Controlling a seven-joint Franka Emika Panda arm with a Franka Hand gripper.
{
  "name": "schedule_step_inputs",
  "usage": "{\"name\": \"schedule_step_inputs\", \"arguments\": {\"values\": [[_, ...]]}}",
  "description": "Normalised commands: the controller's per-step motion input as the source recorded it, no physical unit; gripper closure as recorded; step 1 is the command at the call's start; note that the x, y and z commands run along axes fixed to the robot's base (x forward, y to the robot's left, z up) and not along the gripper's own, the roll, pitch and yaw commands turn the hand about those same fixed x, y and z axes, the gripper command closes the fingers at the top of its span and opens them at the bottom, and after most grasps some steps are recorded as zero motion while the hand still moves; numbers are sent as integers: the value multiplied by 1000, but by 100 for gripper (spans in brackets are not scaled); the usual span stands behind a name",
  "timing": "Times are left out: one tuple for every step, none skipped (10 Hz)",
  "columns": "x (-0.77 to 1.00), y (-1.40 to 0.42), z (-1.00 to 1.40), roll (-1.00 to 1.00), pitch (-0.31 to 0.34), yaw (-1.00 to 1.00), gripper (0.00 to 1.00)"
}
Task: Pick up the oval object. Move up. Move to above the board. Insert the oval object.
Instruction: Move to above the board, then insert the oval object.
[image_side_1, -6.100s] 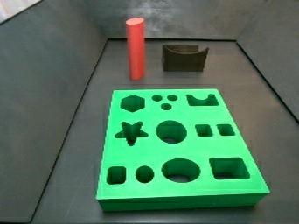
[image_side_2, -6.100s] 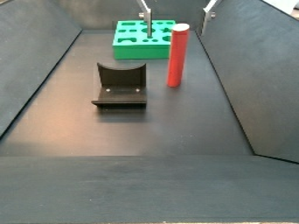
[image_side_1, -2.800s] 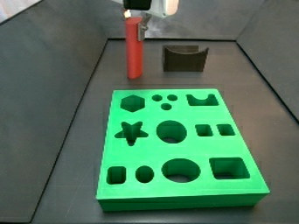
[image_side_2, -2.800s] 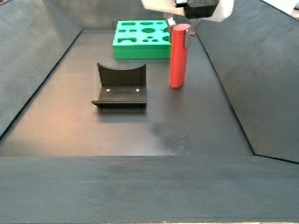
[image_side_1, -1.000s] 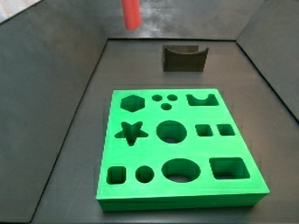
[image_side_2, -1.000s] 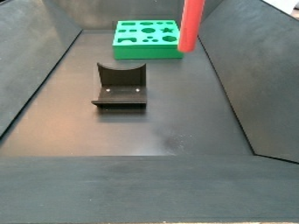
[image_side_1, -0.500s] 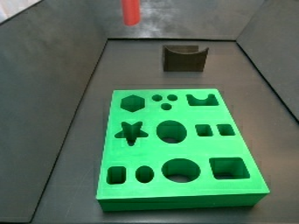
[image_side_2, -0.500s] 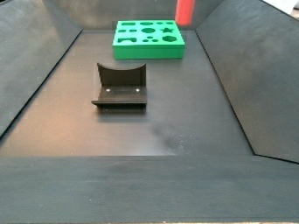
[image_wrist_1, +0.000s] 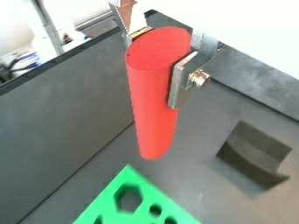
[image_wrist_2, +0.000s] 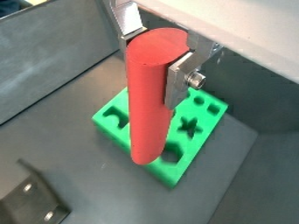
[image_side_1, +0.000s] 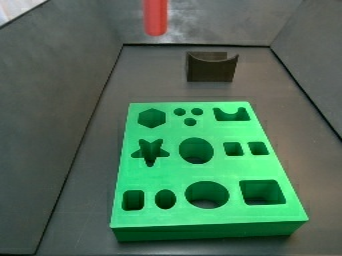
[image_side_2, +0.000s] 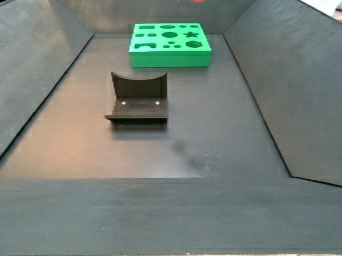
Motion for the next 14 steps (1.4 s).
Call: {"name": "schedule_step_inputs", "arguments": {"values": [[302,-739,181,70,118,48,100],[240,-474,117,91,134,28,100],[190,-290,70,86,132,25,100],[142,-188,46,89,121,20,100],[0,0,0,7,0,0,100],[-29,-31,-37,23,0,-103,100],[-146,-163,-26,49,26,-686,100],[-20,0,-49,63,0,-1000,100],[-6,0,-126,24,0,-1000,100],[-9,0,-131,20,0,-1000,100],[0,0,-146,10,0,-1000,100],[0,0,-171,0,0,-1000,100],[0,0,-169,0,0,-1000,100],[0,0,-149,0,0,-1000,100]]}}
